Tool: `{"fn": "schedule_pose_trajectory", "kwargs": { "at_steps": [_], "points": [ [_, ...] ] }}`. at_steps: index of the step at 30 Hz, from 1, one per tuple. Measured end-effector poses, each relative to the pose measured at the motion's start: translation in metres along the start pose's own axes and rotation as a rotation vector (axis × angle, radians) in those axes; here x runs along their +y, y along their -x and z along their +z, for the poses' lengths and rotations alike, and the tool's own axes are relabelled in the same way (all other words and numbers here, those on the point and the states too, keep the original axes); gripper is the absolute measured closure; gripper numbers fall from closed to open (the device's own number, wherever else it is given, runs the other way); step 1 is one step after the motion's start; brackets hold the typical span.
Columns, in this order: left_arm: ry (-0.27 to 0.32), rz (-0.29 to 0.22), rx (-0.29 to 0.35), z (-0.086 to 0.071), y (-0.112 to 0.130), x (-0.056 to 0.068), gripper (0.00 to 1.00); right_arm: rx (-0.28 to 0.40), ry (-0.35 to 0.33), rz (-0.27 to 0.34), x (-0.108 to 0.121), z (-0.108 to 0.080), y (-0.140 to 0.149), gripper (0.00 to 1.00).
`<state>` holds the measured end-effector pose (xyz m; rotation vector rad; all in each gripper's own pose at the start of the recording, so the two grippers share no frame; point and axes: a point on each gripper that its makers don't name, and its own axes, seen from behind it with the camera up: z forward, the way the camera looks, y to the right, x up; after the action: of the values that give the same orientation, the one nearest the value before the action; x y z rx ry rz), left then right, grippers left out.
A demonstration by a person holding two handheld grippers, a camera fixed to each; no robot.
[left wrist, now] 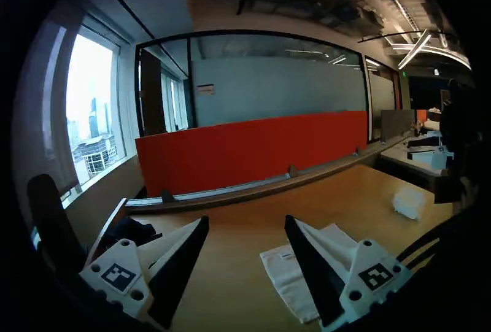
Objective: Fold towel
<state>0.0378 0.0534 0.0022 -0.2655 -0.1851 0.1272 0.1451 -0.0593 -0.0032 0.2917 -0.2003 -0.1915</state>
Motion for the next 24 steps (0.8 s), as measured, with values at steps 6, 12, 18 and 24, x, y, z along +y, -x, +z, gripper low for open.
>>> {"fn": "schedule_pose_trajectory", "kwargs": {
  "at_steps": [6,12,18,24],
  "points": [
    [0.077,0.016,-0.04,0.0,0.011,0.014,0.08,-0.041,-0.076,-0.021,-0.014,0.0,0.004,0.0],
    [0.135,0.039,-0.074,-0.001,0.02,0.026,0.08,-0.087,-0.15,-0.043,-0.03,0.0,0.013,0.0],
    [0.194,0.064,-0.102,-0.002,0.03,0.04,0.08,-0.134,-0.23,-0.081,-0.048,-0.001,0.023,0.0],
    [0.231,0.075,-0.129,-0.001,0.039,0.047,0.08,-0.167,-0.283,-0.107,-0.059,0.0,0.029,0.0]
  ]
}}
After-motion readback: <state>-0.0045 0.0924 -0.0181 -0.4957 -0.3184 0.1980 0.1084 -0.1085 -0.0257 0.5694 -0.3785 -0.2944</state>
